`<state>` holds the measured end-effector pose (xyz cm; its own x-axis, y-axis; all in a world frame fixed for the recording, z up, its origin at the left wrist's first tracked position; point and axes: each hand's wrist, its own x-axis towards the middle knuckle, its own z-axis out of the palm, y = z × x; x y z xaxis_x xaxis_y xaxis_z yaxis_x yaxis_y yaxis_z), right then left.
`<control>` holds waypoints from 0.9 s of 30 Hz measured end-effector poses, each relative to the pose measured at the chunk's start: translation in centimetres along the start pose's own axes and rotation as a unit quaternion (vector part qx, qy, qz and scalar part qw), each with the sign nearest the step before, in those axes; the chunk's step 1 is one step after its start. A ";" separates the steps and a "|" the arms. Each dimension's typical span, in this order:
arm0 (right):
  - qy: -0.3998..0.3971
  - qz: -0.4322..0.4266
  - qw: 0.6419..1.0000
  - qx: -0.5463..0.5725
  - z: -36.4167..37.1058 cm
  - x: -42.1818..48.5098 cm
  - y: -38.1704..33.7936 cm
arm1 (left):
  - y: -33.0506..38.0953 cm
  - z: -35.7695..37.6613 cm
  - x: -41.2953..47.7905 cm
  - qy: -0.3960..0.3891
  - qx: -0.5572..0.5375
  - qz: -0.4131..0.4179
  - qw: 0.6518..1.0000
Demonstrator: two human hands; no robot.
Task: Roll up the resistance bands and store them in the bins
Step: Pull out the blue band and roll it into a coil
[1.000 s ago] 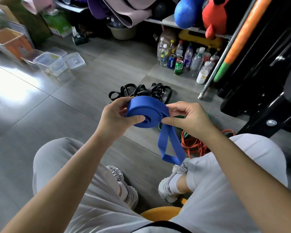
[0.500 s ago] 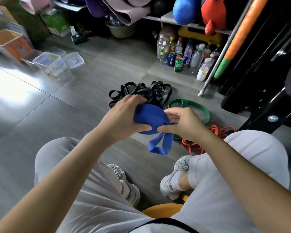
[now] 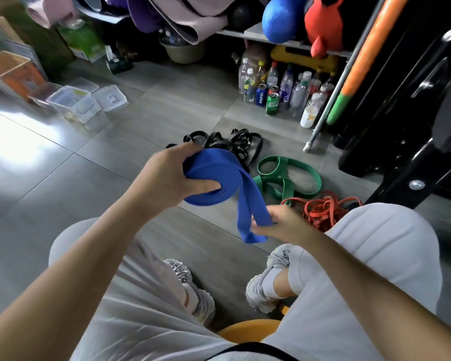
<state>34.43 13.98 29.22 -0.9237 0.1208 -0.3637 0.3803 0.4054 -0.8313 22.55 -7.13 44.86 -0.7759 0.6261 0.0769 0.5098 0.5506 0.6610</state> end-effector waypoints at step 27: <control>0.058 0.132 0.973 -0.178 -2.3 0.9 2.6 | -5.2 -2.8 -1.0 0.032 -0.025 -0.086 0.995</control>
<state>34.49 17.23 27.74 -0.8031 0.3569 -0.4771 0.5836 0.6326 -0.5091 19.65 -12.20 43.43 -0.8730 0.4877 0.0056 0.3497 0.6178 0.7043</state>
